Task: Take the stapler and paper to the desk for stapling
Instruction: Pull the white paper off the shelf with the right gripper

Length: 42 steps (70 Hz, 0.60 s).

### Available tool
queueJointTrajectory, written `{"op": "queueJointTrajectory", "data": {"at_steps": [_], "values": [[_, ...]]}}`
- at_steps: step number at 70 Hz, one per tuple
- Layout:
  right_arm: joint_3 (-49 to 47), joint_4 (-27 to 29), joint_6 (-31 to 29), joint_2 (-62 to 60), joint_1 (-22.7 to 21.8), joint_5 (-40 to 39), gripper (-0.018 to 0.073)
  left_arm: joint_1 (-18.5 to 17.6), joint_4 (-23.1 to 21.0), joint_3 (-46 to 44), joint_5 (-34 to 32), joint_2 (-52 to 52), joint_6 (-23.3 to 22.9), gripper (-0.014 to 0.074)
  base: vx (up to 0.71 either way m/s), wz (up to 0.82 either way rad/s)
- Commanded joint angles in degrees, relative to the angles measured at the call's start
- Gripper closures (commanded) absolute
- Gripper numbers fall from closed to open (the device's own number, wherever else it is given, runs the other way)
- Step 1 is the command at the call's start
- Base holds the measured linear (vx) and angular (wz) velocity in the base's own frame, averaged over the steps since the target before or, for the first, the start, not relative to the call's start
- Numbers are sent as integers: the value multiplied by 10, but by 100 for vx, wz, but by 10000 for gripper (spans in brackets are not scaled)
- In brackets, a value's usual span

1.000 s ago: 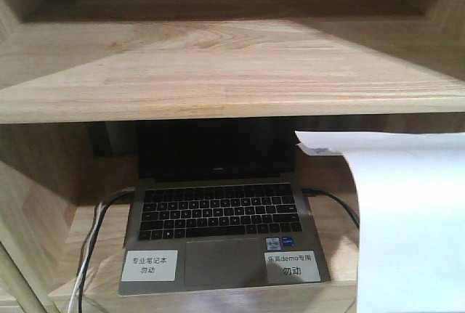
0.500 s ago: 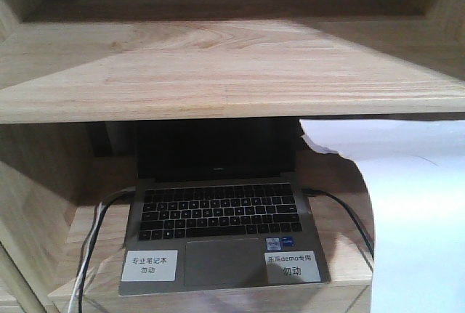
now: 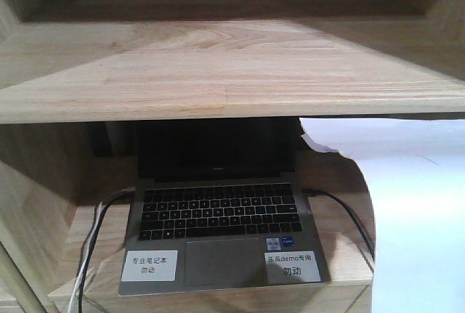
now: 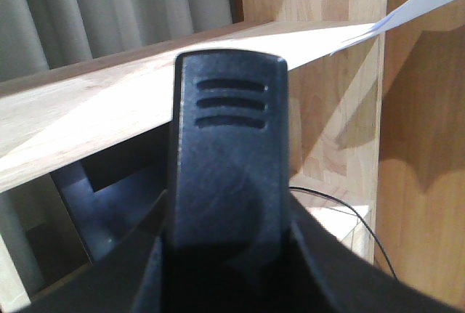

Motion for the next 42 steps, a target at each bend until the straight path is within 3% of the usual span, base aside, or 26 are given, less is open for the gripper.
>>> {"op": "queueJointTrajectory", "data": {"at_steps": [1,42], "values": [[-14,-4,-3,4,-4,-37,562,-5,-9,-16,-65,8,-1,602,0,0],[-14,-4,-6,4,-4,-37,562,-5,-9,-16,-65,8,-1,602,0,0]]}}
